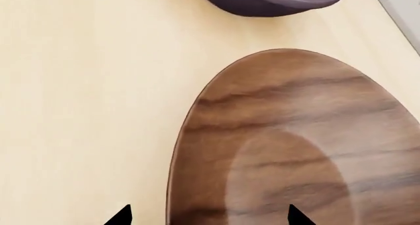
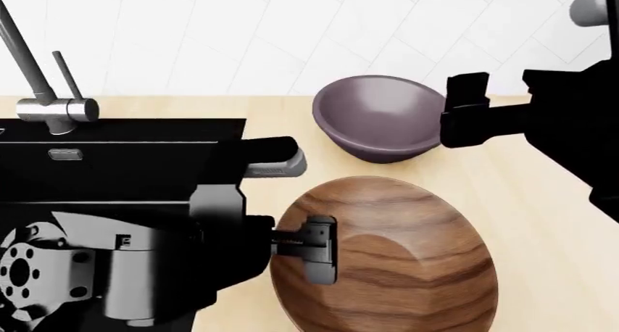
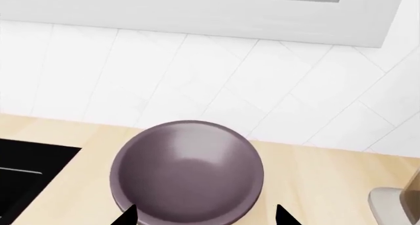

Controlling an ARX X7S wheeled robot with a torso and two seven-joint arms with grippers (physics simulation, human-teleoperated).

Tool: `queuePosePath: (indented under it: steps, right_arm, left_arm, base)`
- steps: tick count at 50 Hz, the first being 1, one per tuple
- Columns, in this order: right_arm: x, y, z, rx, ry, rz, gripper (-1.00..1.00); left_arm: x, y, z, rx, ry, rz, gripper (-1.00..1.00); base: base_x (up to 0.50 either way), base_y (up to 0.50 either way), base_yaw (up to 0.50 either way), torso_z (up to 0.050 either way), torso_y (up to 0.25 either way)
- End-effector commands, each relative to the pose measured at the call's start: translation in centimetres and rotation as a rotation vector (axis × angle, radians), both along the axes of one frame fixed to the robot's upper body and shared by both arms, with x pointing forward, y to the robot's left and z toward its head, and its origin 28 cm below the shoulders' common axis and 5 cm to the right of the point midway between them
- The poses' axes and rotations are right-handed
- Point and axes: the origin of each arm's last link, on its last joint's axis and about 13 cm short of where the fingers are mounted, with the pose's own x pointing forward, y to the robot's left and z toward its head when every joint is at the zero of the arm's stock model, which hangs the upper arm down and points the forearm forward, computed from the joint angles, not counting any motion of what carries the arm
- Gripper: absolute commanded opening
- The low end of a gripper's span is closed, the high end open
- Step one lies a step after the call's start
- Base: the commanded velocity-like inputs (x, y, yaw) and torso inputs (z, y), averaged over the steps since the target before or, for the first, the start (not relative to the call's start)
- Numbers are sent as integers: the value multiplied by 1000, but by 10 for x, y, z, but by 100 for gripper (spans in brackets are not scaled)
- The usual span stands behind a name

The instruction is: Stack the bowls in the sink.

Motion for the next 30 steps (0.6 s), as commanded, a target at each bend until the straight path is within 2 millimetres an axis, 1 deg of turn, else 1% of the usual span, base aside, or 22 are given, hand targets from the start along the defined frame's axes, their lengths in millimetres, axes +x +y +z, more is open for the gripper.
queuePosePath:
  steps: [1, 8, 14, 15, 18, 22, 27, 30]
  right_arm:
    - [-1, 0, 1, 6, -7, 0, 100]
    - [-2, -1, 0, 10, -8, -1, 100]
    - [-2, -1, 0, 10, -9, 2, 100]
    - [-2, -1, 0, 10, -9, 3, 100]
    - [-2, -1, 1, 10, -12, 3, 100]
    - [-3, -1, 1, 10, -16, 5, 100]
    - [-3, -1, 1, 10, -19, 7, 100]
    - [-5, -2, 3, 12, -23, 6, 100]
  left_arm:
    - [5, 0, -15, 46, 32, 23, 100]
    - [6, -1, -19, 58, 41, 28, 100]
    - [5, -5, -24, 57, 46, -5, 100]
    - [4, -6, -26, 56, 46, -20, -100]
    - [1, -9, -31, 51, 54, -68, -100]
    - [-1, -12, -32, 12, 61, -97, -100]
    - [-1, -13, -32, -68, 53, -108, -100]
    - [-2, -10, -36, -122, 50, -85, -100]
  base:
    - [0, 0, 0, 0, 0]
    - [0, 0, 0, 0, 0]
    - [0, 0, 0, 0, 0]
    - [0, 0, 0, 0, 0]
    - [0, 0, 0, 0, 0]
    - [0, 0, 0, 0, 0]
    - [0, 0, 0, 0, 0]
    - [0, 0, 0, 0, 0]
